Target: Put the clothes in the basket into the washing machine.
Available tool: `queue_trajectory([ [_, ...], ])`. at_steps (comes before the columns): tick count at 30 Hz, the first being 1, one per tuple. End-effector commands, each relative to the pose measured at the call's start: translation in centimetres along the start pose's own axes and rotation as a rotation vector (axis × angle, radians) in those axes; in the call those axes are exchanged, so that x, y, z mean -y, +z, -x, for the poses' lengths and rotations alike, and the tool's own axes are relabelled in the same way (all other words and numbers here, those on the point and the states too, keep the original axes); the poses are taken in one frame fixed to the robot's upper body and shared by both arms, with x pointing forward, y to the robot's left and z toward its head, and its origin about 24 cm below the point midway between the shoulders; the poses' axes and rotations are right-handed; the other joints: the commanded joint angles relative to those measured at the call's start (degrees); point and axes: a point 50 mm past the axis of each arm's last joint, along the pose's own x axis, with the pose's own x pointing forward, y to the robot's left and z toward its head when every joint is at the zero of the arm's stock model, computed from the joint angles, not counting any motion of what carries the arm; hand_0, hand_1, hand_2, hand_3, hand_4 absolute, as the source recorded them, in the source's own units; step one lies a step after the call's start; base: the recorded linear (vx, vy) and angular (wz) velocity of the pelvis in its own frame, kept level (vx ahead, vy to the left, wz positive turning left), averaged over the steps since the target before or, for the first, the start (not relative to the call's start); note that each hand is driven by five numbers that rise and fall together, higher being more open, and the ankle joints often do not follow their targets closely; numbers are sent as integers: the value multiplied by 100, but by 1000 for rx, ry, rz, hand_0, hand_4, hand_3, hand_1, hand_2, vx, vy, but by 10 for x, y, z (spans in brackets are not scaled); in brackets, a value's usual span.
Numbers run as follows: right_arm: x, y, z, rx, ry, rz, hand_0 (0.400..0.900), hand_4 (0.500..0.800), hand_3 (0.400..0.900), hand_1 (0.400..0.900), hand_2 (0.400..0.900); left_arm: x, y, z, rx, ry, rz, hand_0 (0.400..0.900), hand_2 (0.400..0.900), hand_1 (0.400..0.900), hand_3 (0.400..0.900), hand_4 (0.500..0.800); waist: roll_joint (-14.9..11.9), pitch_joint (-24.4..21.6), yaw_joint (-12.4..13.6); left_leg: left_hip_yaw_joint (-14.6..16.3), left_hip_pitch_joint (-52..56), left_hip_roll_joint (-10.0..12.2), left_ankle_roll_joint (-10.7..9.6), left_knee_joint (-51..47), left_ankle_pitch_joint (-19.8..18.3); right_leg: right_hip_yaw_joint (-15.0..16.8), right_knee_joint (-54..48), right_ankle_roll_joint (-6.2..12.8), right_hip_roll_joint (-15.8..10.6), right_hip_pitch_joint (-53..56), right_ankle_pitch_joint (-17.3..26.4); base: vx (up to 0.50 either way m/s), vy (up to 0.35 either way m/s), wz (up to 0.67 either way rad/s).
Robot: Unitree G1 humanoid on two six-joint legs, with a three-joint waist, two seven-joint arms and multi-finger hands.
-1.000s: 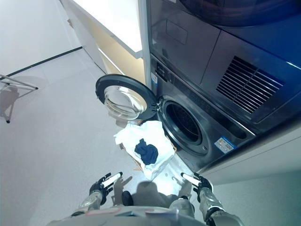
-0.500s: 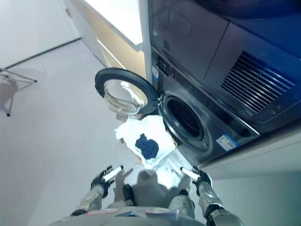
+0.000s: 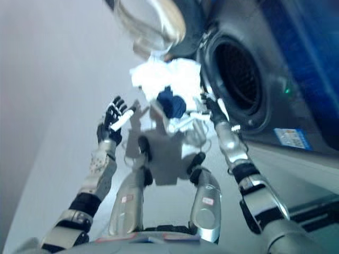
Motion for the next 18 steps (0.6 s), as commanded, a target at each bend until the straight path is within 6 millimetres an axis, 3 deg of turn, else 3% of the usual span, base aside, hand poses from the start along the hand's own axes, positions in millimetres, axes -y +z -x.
queue_trajectory([
  [1,16,45,-16,187,-54,128,900,800,900,900,900,21,65,-10,328,-78,9,900,900,900,900,800,-180,8,169,-158,-272,264,-426,1557,-1647,-59,-744,554,-12,-949,979,-163,-91,29],
  [7,80,91,-36,245,-249,275,900,800,900,900,900,55,125,-19,571,-161,27,900,900,900,900,800,-165,230,420,-554,-1999,131,-296,2839,-2058,-257,434,509,-331,-2289,588,-112,-78,32],
  [13,121,122,-41,262,-424,338,900,800,900,900,900,76,152,-17,683,-215,55,900,900,900,900,800,-40,233,632,-753,-3194,-1,-197,3653,-2290,-377,1311,380,-549,-3392,256,-27,-15,17],
  [18,135,139,-41,290,-498,330,900,800,900,900,900,84,162,-13,723,-238,74,900,900,900,900,800,104,233,755,-859,-3826,-71,-131,4101,-2406,-327,1822,276,-731,-4010,24,-3,8,6],
])
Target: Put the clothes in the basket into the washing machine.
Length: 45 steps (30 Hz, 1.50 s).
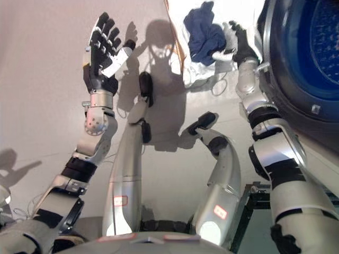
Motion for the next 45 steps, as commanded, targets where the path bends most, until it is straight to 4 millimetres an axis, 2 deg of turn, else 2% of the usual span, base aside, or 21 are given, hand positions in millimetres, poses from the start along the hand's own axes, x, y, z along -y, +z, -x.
queue_trajectory([
  [1,40,16,-11,92,-154,12,900,800,900,900,900,25,46,-4,256,-76,99,900,900,900,900,800,250,-193,155,-24,55,36,-128,1855,-2222,-49,-582,744,88,-906,899,11,26,21],
  [6,36,30,-13,138,-141,4,900,800,900,900,900,27,52,-4,269,-77,122,900,900,900,900,800,359,-194,222,-63,-350,-24,-80,2109,-2254,118,-40,644,-95,-1472,682,13,19,13],
  [9,24,26,-10,117,-112,-5,900,800,900,900,900,26,52,-4,267,-57,137,900,900,900,900,800,393,-193,237,-63,-482,-53,-60,2173,-2245,166,111,616,-173,-1645,640,10,4,7],
  [13,2,20,-6,98,-23,65,900,800,900,900,900,25,50,-4,251,-56,144,900,900,900,900,800,433,-194,224,-73,-627,-75,-29,2278,-2241,224,272,574,-230,-1802,603,0,6,2],
  [18,-8,5,0,40,-10,92,900,800,900,900,900,25,48,-3,240,-48,154,900,900,900,900,800,506,-195,194,-69,-742,-94,20,2424,-2255,353,434,546,-323,-1977,590,-8,17,1],
  [19,-9,3,1,30,-6,94,757,714,757,757,757,25,48,-3,240,-50,149,900,900,900,900,800,515,-195,191,-61,-762,-90,27,2440,-2252,369,451,543,-336,-1991,593,0,0,0],
  [20,-10,1,1,28,0,102,412,507,412,412,412,25,48,-3,239,-50,146,900,900,900,900,800,523,-195,182,-56,-772,-100,34,2454,-2248,390,468,541,-334,-2016,601,0,0,0],
  [21,-11,0,2,26,3,103,400,500,400,400,400,24,48,-3,240,-50,144,900,900,900,900,800,526,-196,171,-58,-788,-105,38,2471,-2244,417,482,541,-332,-2043,609,0,0,0],
  [31,-10,-8,6,17,-8,83,400,500,400,400,400,19,44,0,225,-34,139,900,900,900,900,800,495,-258,57,-33,-762,-64,61,2570,-2259,541,515,527,-342,-2085,648,-4,1,-2],
  [36,-1,7,5,102,-39,54,400,500,400,400,400,14,43,1,223,-17,128,900,900,900,900,800,410,-318,-51,-5,-684,-5,38,2498,-2236,471,360,556,-278,-1947,707,-3,-3,-7],
  [39,22,28,4,227,-119,2,400,500,400,400,400,5,45,1,233,21,109,900,900,900,900,800,277,-373,-226,-21,-611,31,17,2460,-2238,423,245,565,-189,-1831,739,-7,-10,-9],
  [40,22,27,5,225,-119,2,400,500,400,400,400,5,45,1,233,20,109,900,900,900,900,800,275,-372,-219,-20,-601,33,15,2454,-2234,421,238,564,-186,-1822,741,-15,1,-12],
  [42,41,45,9,318,-206,-133,400,500,400,400,400,-1,46,0,240,54,97,900,900,900,900,800,188,-396,-385,-20,-558,79,5,2461,-2264,406,189,569,-132,-1759,751,-22,8,-13],
  [45,58,54,17,383,-280,-311,400,500,400,400,400,-8,47,0,245,87,79,900,900,900,900,800,117,-401,-528,-23,-529,107,12,2497,-2301,389,174,561,-89,-1708,757,-24,24,-16],
])
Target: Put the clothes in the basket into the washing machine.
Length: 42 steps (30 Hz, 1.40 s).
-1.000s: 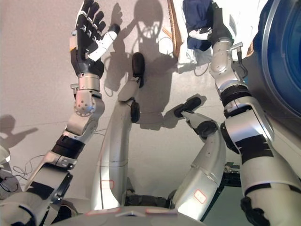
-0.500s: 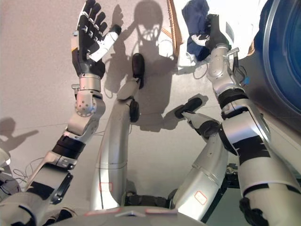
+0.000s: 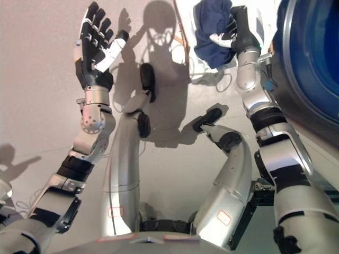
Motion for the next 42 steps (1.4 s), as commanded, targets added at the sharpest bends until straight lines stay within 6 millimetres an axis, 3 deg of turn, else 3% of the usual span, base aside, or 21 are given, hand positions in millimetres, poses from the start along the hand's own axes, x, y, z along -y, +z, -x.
queue_trajectory([
  [1,50,29,-1,185,-238,-232,400,500,400,400,400,-3,31,0,183,45,65,900,900,900,900,800,68,-464,-246,-145,403,193,-270,1123,-1774,-51,-818,582,399,-967,1116,-29,31,-17],
  [6,67,27,20,224,-363,-489,400,500,400,400,400,-16,28,5,161,88,43,900,900,900,900,800,-8,-477,-435,-129,405,229,-255,1216,-1819,-54,-812,564,463,-935,1110,-26,28,-14],
  [12,95,21,42,250,-654,-706,400,500,400,400,400,-30,26,10,147,153,23,900,900,900,900,800,1,-519,-609,-92,421,287,-226,1229,-1876,0,-800,560,522,-963,1092,-18,35,-14],
  [22,124,-8,26,12,-1068,-614,400,500,400,400,400,-22,22,19,129,134,27,900,900,900,900,800,276,-697,-536,8,475,298,-165,1298,-1955,153,-662,536,482,-1059,991,-6,14,-3],
  [26,146,-16,12,-85,-1130,-495,400,500,400,400,400,-11,19,22,116,66,29,900,900,900,900,800,422,-758,-367,10,510,258,-153,1324,-1971,217,-568,540,388,-1090,952,0,0,8],
  [34,192,-47,12,-342,-1132,-218,400,500,400,400,400,9,12,27,74,-84,18,900,900,900,900,800,641,-815,-54,71,540,200,-182,1285,-1939,317,-460,532,222,-1140,882,-3,-36,12],
  [35,197,-51,15,-371,-1144,-220,669,661,669,669,669,10,12,27,72,-92,16,900,900,900,900,800,658,-824,-38,77,536,191,-185,1285,-1939,332,-454,526,219,-1145,869,11,-51,11],
  [36,201,-54,18,-390,-1150,-224,900,800,900,900,900,10,11,27,63,-102,13,900,900,900,900,800,679,-836,-17,72,529,183,-189,1279,-1932,364,-447,524,216,-1158,864,14,-55,11],
  [42,207,-54,18,-394,-1122,-160,900,800,900,900,900,12,8,30,46,-124,14,900,900,900,900,800,778,-916,28,110,514,148,-193,1265,-1916,437,-372,526,161,-1234,824,8,-8,3],
])
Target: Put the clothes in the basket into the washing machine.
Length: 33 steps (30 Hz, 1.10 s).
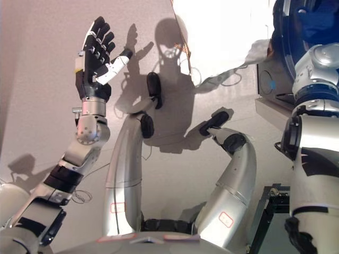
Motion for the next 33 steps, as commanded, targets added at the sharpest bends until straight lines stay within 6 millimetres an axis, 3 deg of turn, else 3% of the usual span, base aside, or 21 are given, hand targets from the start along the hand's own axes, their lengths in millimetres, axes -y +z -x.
queue_trajectory([
  [1,39,24,-29,202,-94,92,900,800,900,900,900,20,17,6,110,-36,125,900,900,900,900,800,588,-946,-185,-286,166,102,-268,1173,-1673,-20,-451,500,301,-1146,680,0,0,0],
  [8,20,32,-13,321,-22,86,900,800,900,900,900,23,20,2,134,-18,145,900,900,900,900,800,590,-1003,-252,-251,160,111,-272,1213,-1666,6,-418,510,309,-1144,702,2,1,-1],
  [15,-13,46,41,567,129,-32,900,800,900,900,900,18,22,-1,156,51,167,900,900,900,900,800,550,-955,-441,-228,168,121,-261,1244,-1657,9,-436,515,348,-1107,758,3,37,-10],
  [23,-15,25,109,637,301,-166,900,800,900,900,900,9,14,4,121,118,155,900,900,900,900,800,492,-840,-665,-229,199,103,-220,1290,-1646,2,-426,520,367,-1015,812,-4,54,-9],
  [28,0,-11,151,528,454,-245,900,800,900,900,900,1,-5,18,21,165,170,900,900,900,900,800,325,-843,-866,-140,559,172,-280,923,-1549,-134,-848,603,476,-548,954,-18,36,-9],
  [33,13,-50,171,395,600,-212,900,800,900,900,900,-6,-33,34,-109,192,189,900,900,900,900,800,138,-994,-1013,105,1575,228,-333,-84,-1369,-474,-1775,788,754,451,1201,0,32,-8],
])
